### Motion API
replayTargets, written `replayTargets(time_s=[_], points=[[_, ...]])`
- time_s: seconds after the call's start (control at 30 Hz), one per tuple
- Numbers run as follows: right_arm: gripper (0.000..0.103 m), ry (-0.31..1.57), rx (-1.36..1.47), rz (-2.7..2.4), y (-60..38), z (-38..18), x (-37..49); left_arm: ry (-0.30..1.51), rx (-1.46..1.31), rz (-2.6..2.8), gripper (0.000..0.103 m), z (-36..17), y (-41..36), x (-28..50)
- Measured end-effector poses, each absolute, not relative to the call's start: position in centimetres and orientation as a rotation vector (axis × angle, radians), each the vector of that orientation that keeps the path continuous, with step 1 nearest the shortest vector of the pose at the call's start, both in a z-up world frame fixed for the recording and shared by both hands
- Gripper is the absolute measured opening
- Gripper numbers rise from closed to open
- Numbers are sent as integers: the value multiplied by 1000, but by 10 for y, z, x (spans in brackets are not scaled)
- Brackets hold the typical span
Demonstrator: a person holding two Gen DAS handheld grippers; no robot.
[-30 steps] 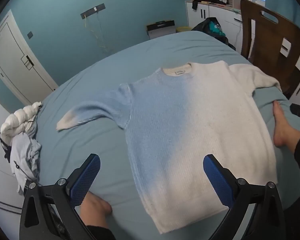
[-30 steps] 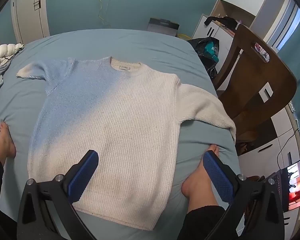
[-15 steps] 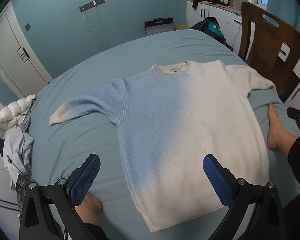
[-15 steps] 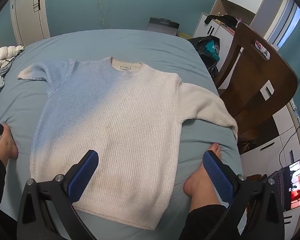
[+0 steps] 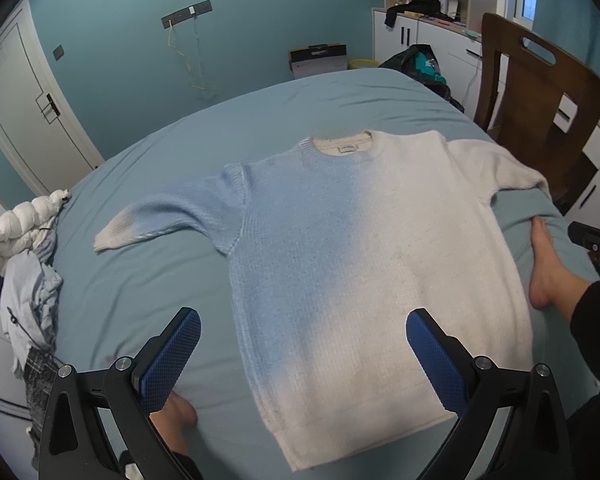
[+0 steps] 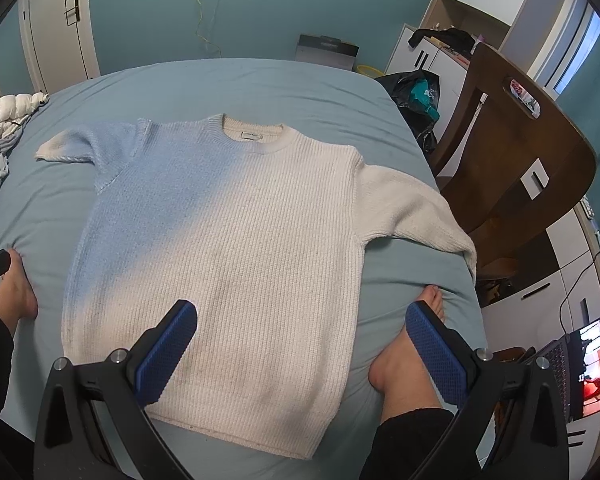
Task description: Fold small clothes
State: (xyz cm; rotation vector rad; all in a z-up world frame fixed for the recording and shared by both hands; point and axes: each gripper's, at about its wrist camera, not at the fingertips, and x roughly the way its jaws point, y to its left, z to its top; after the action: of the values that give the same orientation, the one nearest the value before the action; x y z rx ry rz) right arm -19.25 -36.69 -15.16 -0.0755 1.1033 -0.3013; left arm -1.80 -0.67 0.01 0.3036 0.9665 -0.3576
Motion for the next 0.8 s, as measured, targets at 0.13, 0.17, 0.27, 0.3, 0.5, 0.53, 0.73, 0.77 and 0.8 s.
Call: replayTargets(time_s=[0.13,0.17,0.27,0.3,0.5,0.53,0.73,0.77,0.8], points=[[102,1107,-65,-301,-368,-152,-192,951,300,-356,103,1,-9,-10],[102,1106,-65,-302,-368,-151,-192,944,298,-355,103,1,-9,-11],[102,1102,-67,-301,-367,-151,-192,951,310,-383,103,2,-13,-12],[102,1102,-67,-301,-367,-152,-193,957,323,-386,103,1,-14,-12],[102,1106,-61,-299,-368,-151,-192,968,376,-371,103,-4,-19,-11],[102,1107,-60,-299,-368,-151,-192,974,374,-370,103,-5,-19,-10],[102,1106,-61,-299,-368,-151,-192,982,373,-370,103,-7,-15,-9],[102,1109,-63,-298,-369,-151,-192,980,374,-369,103,-6,-16,-9],[102,1109,-64,-297,-368,-150,-192,978,375,-367,103,-6,-17,-11]])
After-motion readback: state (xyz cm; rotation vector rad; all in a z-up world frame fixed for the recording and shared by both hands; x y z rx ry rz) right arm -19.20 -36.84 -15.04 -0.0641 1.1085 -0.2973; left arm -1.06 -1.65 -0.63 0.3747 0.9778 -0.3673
